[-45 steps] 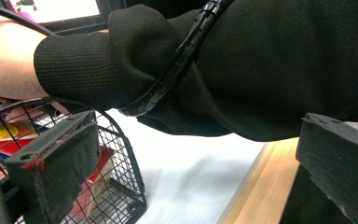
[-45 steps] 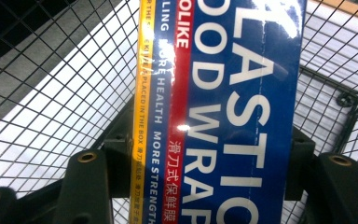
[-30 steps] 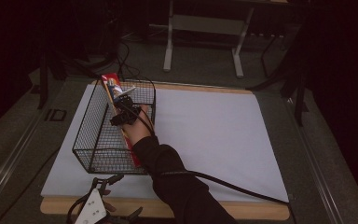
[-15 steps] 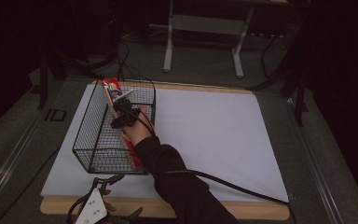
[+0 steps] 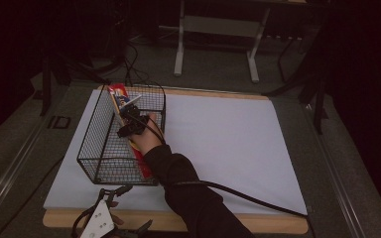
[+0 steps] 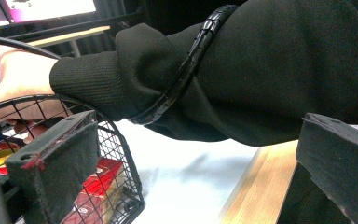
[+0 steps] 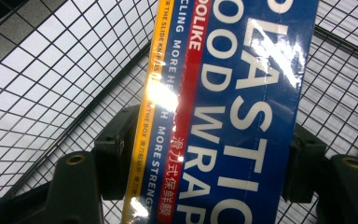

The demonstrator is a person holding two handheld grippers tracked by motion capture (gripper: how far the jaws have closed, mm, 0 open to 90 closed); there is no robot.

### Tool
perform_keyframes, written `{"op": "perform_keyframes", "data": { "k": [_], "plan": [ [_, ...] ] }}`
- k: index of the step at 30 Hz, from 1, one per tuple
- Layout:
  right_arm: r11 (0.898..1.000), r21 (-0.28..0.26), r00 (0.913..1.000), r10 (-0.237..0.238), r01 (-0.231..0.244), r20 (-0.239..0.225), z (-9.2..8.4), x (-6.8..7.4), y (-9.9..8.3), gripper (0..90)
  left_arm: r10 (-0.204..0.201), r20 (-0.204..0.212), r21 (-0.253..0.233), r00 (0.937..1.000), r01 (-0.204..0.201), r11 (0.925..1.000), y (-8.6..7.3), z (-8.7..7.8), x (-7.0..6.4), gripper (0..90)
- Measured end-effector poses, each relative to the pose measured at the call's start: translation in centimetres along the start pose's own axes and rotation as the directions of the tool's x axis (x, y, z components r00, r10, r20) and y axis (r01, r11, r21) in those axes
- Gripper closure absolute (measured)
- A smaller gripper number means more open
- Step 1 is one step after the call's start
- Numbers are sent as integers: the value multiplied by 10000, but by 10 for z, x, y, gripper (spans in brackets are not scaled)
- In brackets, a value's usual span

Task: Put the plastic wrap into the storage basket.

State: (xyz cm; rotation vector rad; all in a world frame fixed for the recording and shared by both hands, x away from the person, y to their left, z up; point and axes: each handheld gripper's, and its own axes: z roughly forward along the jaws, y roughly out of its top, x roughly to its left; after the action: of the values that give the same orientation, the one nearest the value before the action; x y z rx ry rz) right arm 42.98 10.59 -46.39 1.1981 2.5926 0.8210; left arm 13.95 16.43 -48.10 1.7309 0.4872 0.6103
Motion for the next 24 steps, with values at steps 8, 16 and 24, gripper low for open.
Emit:
{"op": "perform_keyframes", "data": {
  "k": [8,16,24],
  "plan": [
    [9991,-398,9997,-168,162,-148,-16,-2,3,282,16,12,11,10000,-16,10000,0,0,0,2],
    [9961,-813,9958,-417,350,-818,-52,-7,4,145,58,11,84,10000,-58,9999,0,2,-1,2],
    [9904,-1186,9942,-798,709,-724,-77,-25,-8,141,50,41,171,10000,-51,9998,-1,5,-1,2]
  ]
}}
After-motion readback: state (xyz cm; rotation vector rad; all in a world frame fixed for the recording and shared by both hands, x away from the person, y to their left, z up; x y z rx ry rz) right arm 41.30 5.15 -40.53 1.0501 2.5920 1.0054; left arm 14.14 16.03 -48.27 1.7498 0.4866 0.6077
